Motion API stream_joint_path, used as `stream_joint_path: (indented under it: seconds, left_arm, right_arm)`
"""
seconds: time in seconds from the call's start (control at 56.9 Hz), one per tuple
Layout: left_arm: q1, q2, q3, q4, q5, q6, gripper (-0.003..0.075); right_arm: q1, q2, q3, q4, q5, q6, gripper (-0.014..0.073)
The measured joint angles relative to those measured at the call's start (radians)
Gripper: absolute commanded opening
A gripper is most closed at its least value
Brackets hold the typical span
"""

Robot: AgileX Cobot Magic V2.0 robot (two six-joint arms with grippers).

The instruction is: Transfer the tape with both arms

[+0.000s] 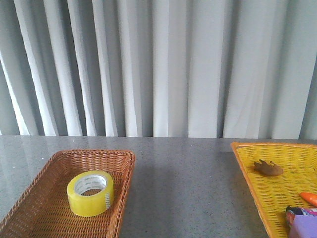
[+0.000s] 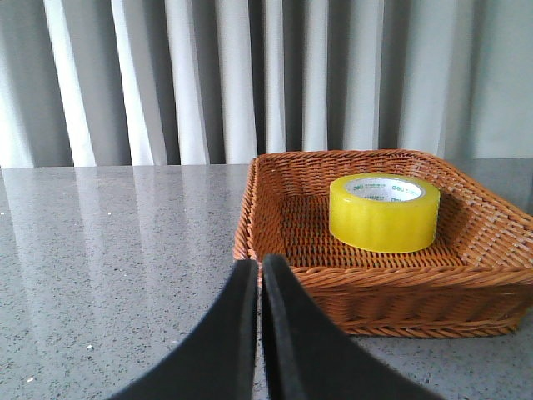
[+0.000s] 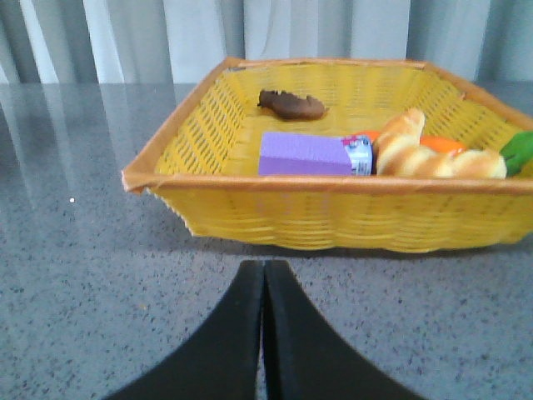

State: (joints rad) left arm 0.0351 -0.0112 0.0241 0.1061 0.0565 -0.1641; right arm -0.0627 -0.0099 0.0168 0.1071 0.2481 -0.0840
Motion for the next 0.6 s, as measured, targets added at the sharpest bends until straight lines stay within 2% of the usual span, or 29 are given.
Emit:
stream_joint_path:
  seconds: [0.598]
  left_arm:
    - [0.000,0.000,0.000,0.000,0.001,0.000,-0.0005]
  right_arm:
    - [0.000,-0.001,0.010,0.006,-0.055,-0.022,-0.0007]
